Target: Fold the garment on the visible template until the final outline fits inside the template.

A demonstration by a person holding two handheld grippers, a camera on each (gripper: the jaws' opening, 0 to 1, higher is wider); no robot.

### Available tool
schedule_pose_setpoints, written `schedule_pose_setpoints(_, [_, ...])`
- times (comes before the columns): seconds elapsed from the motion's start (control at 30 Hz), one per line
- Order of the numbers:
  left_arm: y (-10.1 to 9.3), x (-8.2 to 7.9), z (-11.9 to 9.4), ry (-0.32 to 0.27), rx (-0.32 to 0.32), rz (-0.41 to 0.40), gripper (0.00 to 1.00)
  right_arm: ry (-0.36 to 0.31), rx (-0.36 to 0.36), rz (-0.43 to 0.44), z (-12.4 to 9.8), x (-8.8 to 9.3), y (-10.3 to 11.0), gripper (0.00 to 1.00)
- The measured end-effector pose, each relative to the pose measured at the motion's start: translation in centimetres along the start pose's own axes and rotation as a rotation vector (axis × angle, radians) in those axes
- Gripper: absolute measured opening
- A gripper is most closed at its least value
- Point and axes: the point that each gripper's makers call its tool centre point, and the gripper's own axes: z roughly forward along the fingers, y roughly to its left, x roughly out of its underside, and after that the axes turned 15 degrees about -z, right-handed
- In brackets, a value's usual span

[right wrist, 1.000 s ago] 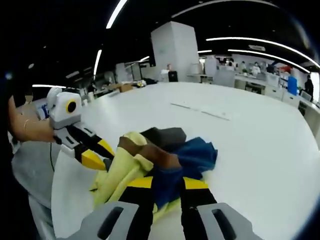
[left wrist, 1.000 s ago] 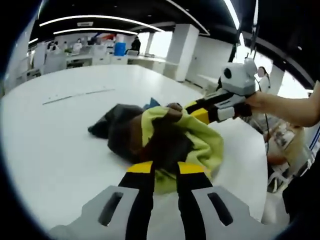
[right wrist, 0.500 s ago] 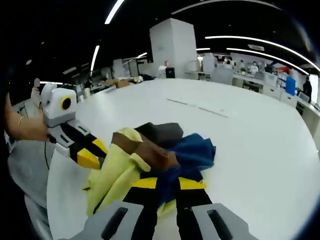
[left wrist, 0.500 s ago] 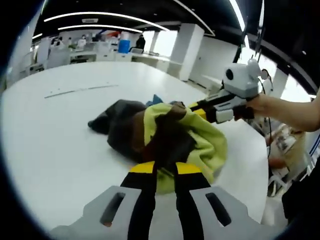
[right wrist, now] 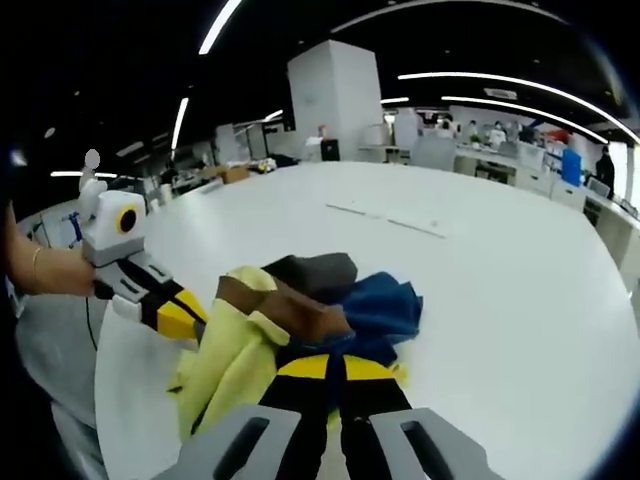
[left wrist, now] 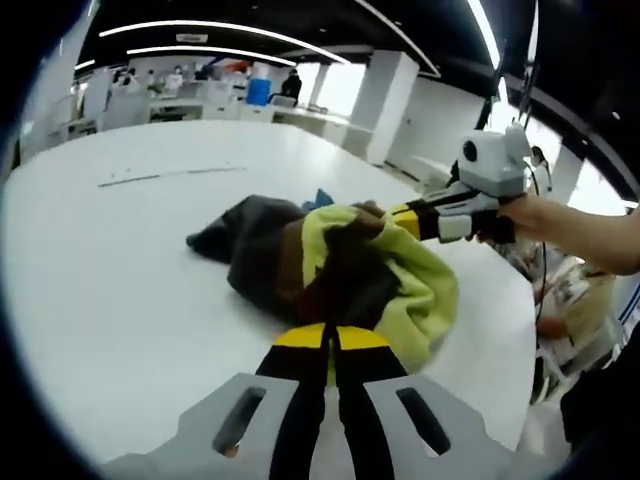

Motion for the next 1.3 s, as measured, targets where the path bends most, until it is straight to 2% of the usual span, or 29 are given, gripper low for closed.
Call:
schedule_pose_setpoints(0.17, [-0.3, 0.1, -0.1, -0.005, 0.009, -0.013, 0.0, 0.004, 0.004, -0.007, -0.3, 0.0, 0.0, 0.0])
schedule_pose_setpoints(0.53, [-0.8, -1.6, -1.6, -0.064, 0.005, -0.032, 0.0, -0.025, 0.033, 0.007, -1.8, -1.2, -0.6, 0.0])
schedule_pose_setpoints(0.83, [-1.3, -4.6, -4.6, -0.163, -0.021, 0.004, 0.0, -0.066, 0.082, -0.012, -4.8, -3.5, -1.4, 0.0])
schedule_pose_setpoints(1.07, [-1.8, -6.9, -7.3, -0.22, -0.023, 0.032, 0.0, -0.098, 0.076, 0.005, -6.6, -5.3, -1.1, 0.0])
schedule_pose_setpoints(1.23, [-1.6, -8.5, -8.7, -0.27, -0.029, -0.005, 0.0, -0.104, 0.073, 0.014, -7.5, -6.4, -0.8, 0.0])
schedule_pose_setpoints(1.3, [-1.4, -9.3, -9.4, -0.295, -0.042, 0.006, 0.0, -0.109, 0.075, 0.005, -7.9, -7.0, -0.6, 0.0])
